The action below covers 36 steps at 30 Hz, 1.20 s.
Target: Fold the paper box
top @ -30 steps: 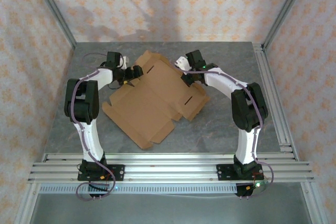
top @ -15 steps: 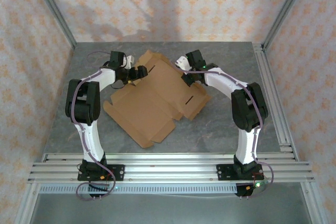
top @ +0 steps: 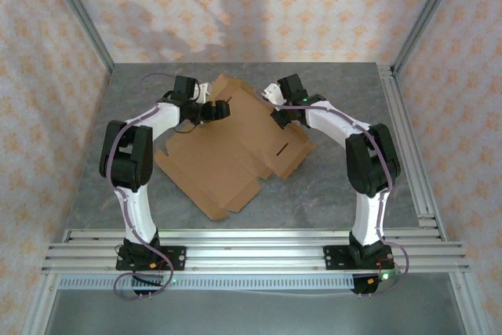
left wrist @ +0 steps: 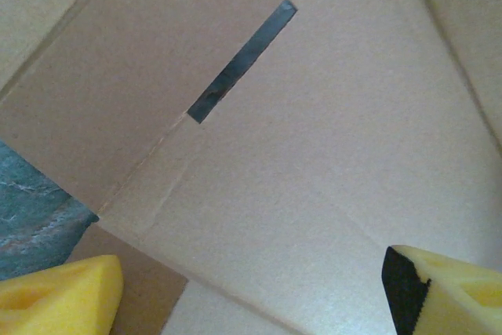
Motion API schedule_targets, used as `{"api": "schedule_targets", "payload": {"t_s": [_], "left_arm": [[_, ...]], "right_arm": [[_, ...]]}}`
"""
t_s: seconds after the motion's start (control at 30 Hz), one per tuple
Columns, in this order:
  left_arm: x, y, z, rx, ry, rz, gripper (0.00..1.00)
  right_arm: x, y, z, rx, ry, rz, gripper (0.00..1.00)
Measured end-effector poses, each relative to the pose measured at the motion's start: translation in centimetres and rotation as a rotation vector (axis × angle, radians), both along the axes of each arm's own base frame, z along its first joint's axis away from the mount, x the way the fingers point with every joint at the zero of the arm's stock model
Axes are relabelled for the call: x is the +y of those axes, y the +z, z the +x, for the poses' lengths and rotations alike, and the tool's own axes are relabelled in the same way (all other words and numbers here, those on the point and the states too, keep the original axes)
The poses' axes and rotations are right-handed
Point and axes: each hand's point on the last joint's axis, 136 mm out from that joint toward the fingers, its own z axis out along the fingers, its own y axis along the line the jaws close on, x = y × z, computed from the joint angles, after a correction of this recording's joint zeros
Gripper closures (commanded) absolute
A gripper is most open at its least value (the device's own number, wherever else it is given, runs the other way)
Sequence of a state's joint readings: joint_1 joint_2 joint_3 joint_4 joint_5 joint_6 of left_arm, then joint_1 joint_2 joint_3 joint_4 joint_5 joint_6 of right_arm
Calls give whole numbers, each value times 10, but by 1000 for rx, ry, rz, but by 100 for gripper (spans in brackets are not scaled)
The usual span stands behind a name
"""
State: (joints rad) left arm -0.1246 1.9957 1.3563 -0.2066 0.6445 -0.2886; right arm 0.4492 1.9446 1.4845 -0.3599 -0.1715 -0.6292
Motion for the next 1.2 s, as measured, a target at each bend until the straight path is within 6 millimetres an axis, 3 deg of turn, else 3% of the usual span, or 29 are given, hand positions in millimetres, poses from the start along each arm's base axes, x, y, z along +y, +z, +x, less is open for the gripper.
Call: {"api": "schedule_targets", "payload": {"t_s": [0.17, 0.57, 0.77, 0.93, 1.2], "left_arm": [[0, -25, -2, 60, 18, -3, 13], [4, -24, 6, 57, 81, -18, 12], [9, -18, 0, 45, 112, -8, 10], [17, 1, 2, 6, 146, 18, 7], [26, 73, 8, -148, 191, 4, 3]], "right_arm": [[1, 0, 0, -1, 3, 0, 100], [5, 0, -2, -10, 4, -18, 100], [10, 0, -5, -19, 12, -37, 100], [12, 6, -4, -32, 20, -52, 100], [13, 12, 0, -64, 26, -73, 100]]}}
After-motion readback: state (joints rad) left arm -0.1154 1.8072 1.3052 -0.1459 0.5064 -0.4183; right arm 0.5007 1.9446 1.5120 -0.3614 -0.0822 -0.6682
